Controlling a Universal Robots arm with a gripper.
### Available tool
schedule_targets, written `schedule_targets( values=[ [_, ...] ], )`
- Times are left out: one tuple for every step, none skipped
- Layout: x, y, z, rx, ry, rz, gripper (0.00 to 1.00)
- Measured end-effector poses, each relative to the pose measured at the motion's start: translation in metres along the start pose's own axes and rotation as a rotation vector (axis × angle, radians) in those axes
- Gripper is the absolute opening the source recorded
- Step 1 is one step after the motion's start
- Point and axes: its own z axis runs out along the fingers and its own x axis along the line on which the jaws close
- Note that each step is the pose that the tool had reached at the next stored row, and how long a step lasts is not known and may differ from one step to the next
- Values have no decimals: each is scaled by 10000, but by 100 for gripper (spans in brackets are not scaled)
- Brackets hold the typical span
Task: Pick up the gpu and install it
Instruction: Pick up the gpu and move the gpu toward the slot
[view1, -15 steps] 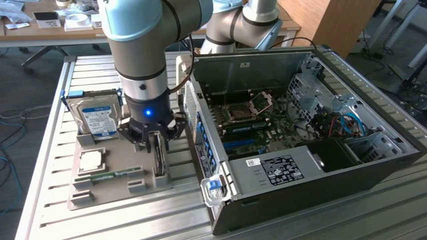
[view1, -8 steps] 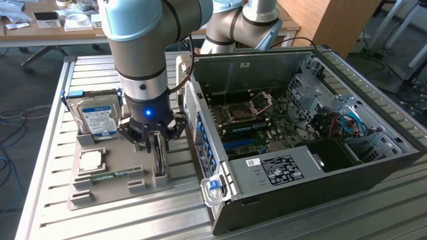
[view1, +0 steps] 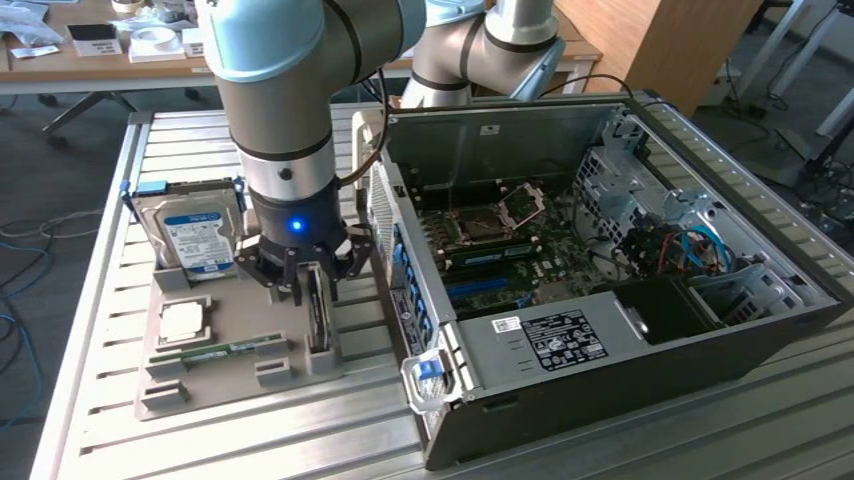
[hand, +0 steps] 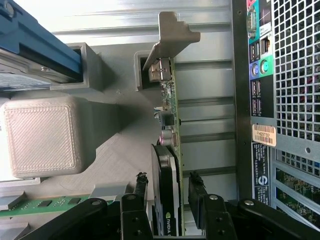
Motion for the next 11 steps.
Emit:
schedule_targets(
  values=[
    [0, 0, 0, 0, 0, -1, 46],
    [0, 0, 0, -1, -1, -6, 46],
    [0, 0, 0, -2, -3, -16, 46],
    [0, 0, 0, -1, -3, -23, 46],
    [0, 0, 0, -1, -3, -24, 46],
    [0, 0, 0, -2, -4, -24, 46],
    [0, 0, 0, -1, -3, -24, 46],
    [0, 0, 0, -1, -3, -24, 46],
    [0, 0, 0, -1, -3, -25, 46],
    [0, 0, 0, -1, -3, -24, 46],
    [0, 0, 0, -1, -3, -24, 46]
  ],
)
